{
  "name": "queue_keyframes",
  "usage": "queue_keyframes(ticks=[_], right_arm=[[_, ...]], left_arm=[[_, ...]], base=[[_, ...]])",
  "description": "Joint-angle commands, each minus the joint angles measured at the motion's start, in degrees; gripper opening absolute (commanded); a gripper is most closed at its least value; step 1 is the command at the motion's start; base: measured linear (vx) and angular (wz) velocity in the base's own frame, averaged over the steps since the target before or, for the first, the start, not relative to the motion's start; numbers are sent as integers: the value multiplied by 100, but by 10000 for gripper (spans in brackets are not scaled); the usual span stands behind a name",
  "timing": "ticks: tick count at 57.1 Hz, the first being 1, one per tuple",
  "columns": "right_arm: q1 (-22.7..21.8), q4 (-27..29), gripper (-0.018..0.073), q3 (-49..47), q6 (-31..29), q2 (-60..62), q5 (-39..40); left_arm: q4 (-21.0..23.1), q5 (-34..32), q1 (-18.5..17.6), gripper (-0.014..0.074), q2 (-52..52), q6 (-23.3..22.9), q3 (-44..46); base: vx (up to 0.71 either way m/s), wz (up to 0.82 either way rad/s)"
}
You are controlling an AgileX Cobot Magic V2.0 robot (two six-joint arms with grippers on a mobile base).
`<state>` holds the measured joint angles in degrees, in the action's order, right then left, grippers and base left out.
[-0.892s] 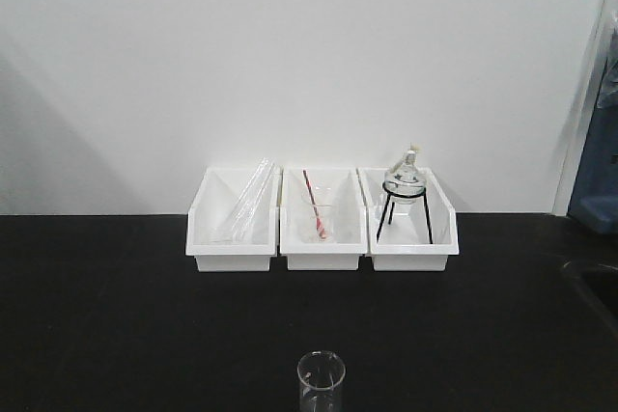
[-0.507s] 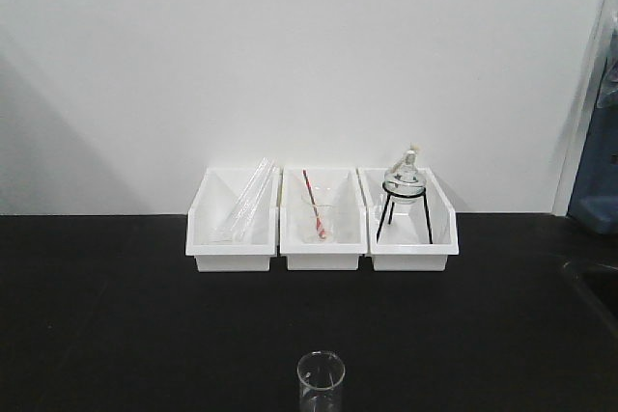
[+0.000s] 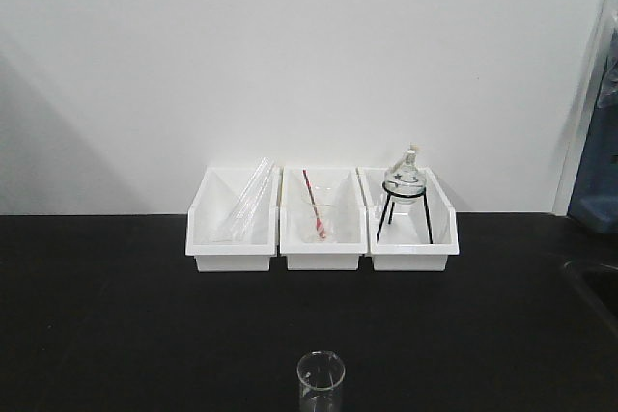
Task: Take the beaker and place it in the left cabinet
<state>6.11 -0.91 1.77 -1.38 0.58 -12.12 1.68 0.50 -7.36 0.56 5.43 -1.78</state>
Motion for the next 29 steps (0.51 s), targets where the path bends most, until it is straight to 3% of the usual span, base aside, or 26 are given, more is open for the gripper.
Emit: queue_keyframes(ticks=[1, 13, 29], right_arm=[[24, -131, -9, 33, -121, 83, 558], [24, 692, -9, 33, 517, 83, 796], [24, 699, -9, 33, 544, 83, 1987]], left_arm=[[42, -478, -12, 1, 108, -19, -93], [42, -478, -12, 1, 108, -19, -93], [42, -478, -12, 1, 108, -19, -93]], base=[[0, 0], [0, 0], [0, 0]])
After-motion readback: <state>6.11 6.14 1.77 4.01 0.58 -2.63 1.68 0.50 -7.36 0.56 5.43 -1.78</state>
